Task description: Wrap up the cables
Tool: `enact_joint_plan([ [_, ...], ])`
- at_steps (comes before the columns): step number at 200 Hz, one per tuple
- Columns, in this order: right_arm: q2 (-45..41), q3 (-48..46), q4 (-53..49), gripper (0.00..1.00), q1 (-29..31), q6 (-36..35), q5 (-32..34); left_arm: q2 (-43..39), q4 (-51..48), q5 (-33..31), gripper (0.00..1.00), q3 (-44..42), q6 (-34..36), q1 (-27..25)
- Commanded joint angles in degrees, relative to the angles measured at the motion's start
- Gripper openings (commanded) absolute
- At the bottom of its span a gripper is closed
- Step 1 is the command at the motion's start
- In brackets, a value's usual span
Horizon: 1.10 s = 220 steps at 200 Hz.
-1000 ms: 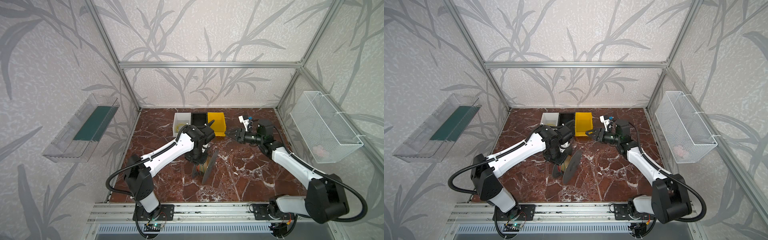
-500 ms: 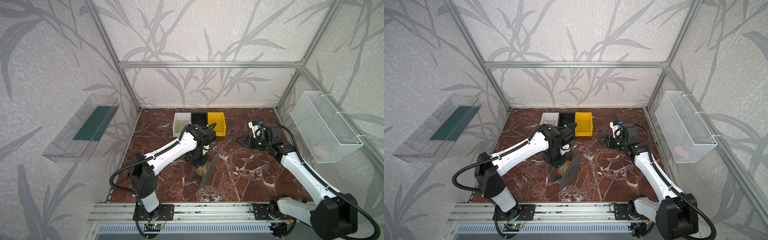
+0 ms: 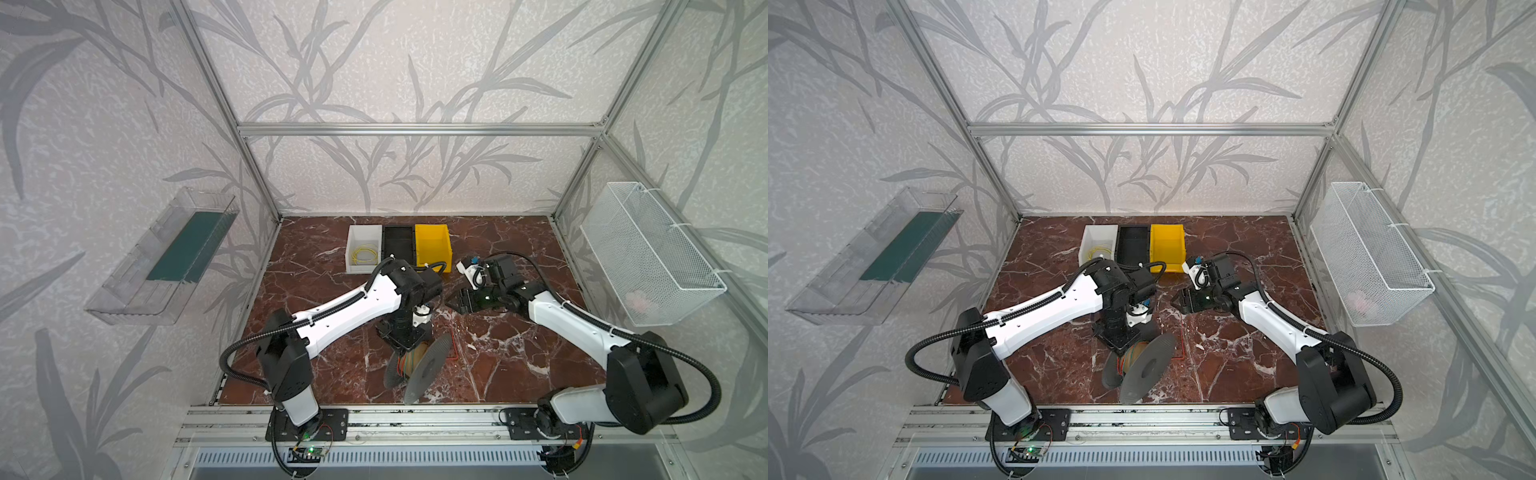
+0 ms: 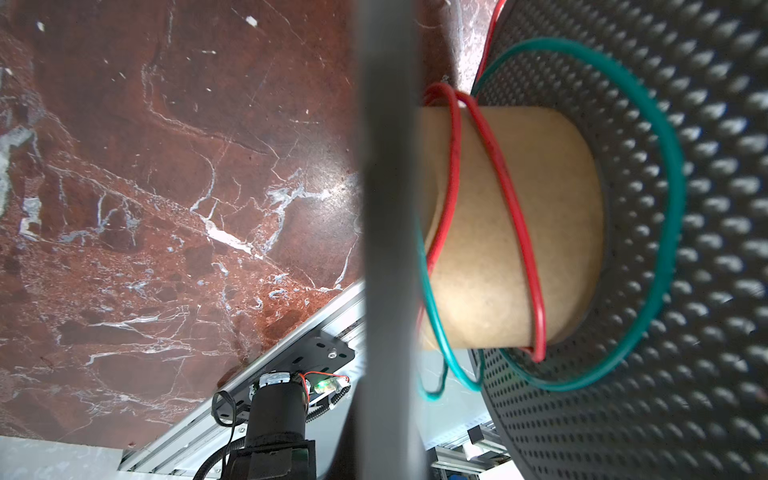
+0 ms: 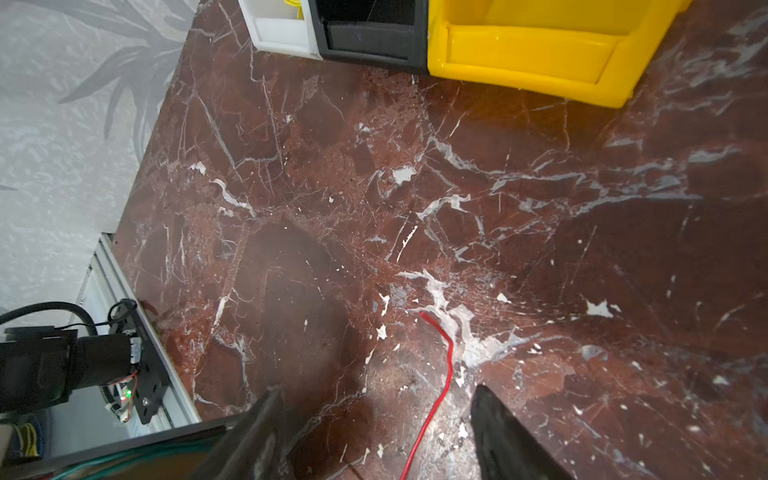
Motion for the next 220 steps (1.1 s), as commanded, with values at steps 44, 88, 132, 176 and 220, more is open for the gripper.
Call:
enact_joint_plan([
  [44,-0.5,-2.95,3.55,0.71,0.48,-2.27,3.27,2.79,-4.13,-1.1,0.0,0.05,1.92,0.09],
  [88,3.04,-3.4,7.35,0.64,8.04,-3.79,14.17,2.45,-4.31,-1.87,0.0,0.21,1.66,0.13],
  [132,7.16,-2.25,9.12,0.53,8.65,-5.66,20.41,2.13,-4.28,-2.42,0.0,0.26,1.62,0.17],
  [176,11.66,-0.94,12.17,0.41,8.65,-5.6,21.75,2.13,-4.13,-2.03,0.0,-0.15,1.53,0.17],
  [220,12.78,-0.71,15.06,0.15,8.68,-6.68,21.71,2.44,-4.21,-2.22,0.0,-0.47,1.42,0.15],
])
